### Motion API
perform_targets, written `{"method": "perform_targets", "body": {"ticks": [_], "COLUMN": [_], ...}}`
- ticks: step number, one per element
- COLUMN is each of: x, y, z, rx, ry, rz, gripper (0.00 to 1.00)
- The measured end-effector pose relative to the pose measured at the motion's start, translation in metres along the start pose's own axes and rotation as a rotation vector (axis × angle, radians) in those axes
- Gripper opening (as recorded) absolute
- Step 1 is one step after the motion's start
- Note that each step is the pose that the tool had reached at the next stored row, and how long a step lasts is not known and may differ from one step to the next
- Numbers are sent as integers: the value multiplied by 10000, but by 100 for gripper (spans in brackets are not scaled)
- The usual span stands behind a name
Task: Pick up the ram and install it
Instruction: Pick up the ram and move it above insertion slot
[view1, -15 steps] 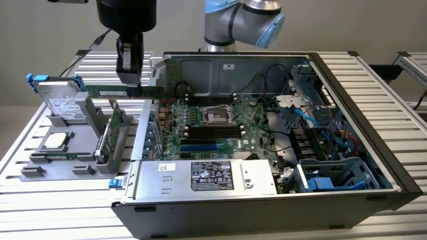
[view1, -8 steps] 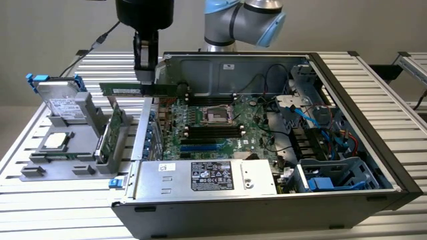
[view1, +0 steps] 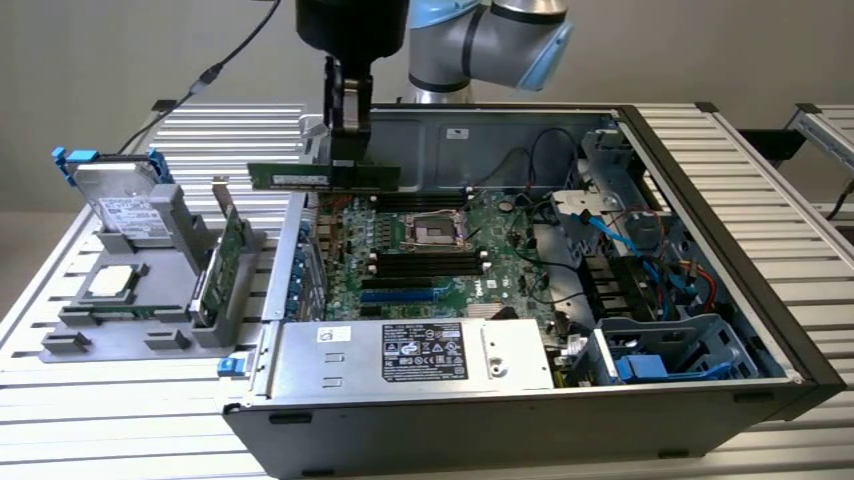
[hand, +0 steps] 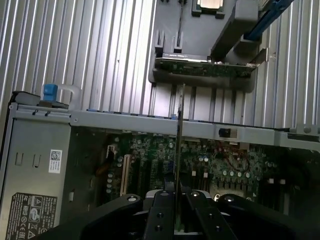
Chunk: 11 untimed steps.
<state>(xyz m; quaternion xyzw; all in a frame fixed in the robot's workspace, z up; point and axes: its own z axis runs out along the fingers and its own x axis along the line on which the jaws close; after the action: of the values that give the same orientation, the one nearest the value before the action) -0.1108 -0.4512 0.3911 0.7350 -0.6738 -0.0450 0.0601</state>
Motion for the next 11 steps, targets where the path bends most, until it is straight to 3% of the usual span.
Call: {"method": "perform_targets", "body": {"ticks": [11], "x": [-80], "y": [-457], "z": [55], "rx": [0], "ry": [1], "rz": [0], "gripper": [14]}}
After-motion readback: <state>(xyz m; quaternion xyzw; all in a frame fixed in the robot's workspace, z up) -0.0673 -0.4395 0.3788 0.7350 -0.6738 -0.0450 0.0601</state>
